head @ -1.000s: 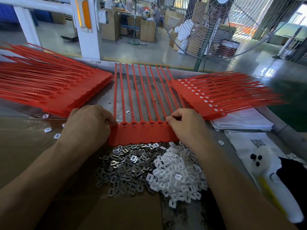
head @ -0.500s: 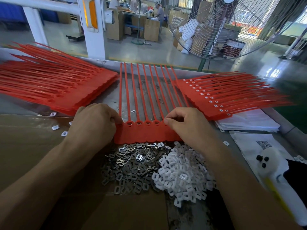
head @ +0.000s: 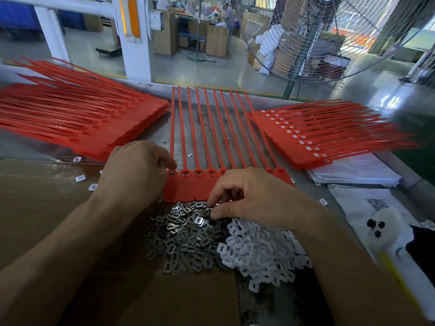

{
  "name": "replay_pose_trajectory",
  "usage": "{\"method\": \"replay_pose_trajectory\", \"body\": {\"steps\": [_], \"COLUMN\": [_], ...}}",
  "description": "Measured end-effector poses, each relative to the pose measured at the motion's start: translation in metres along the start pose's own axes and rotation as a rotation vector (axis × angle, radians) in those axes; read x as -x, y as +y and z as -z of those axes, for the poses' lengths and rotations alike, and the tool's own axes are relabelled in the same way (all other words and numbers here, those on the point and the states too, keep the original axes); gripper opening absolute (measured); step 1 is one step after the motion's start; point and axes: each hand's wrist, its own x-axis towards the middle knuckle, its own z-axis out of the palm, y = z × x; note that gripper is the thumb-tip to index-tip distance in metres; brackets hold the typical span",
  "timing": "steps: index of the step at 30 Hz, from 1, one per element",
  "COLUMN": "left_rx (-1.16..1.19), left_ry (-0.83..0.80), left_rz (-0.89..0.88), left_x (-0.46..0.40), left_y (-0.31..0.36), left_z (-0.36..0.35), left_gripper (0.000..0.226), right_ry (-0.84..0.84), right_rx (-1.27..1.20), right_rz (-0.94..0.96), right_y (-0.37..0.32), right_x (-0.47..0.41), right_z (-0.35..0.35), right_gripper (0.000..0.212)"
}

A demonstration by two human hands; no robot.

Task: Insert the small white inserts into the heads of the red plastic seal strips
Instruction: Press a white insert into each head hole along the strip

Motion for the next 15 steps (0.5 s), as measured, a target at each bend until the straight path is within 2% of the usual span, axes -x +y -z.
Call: {"method": "replay_pose_trajectory", "body": {"steps": [5, 10, 15], "left_rx": [0.043, 0.085, 0.131], "left_ry": [0.02, 0.003, -0.023], "left_rz": [-0.083, -0.133, -0.161], "left_x": [0.003, 0.003, 0.002], "left_y": [0.004, 0.007, 0.004], "left_z": [-0.003, -0.007, -0.011], "left_gripper": [0.035, 0.036, 0.038], "right_ry": [-0.004, 0.014, 0.04], "right_rx": [0.084, 0.112, 0.067], "right_rz": [0.016, 0.057, 0.04], "right_y": [-0.006, -0.008, -0.008], "right_x": [-0.003, -0.006, -0.005], "right_z": [-0.01, -0.015, -0.015], "right_gripper": [0.024, 0.009, 0.014]}}
